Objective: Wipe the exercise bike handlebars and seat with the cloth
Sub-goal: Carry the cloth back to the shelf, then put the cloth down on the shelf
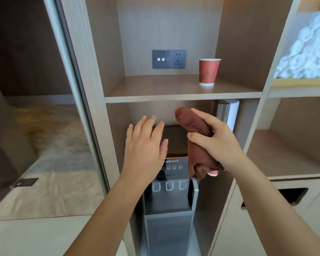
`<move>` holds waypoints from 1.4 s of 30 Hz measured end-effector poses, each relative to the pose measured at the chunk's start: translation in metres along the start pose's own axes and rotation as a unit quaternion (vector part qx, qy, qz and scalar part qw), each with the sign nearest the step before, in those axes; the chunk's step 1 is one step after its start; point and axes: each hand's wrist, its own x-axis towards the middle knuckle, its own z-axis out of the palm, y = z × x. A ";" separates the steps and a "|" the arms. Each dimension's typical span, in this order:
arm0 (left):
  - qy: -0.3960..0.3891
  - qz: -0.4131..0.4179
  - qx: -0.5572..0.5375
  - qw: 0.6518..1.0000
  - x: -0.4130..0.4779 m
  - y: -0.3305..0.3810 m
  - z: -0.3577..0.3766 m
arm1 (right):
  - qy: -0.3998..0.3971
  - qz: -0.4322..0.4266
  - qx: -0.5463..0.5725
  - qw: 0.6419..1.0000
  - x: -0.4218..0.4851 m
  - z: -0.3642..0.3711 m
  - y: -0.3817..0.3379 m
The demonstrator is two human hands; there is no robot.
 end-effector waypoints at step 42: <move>0.063 0.007 0.096 0.993 0.167 -0.090 0.078 | -0.174 -0.004 -0.309 0.935 0.251 0.021 0.014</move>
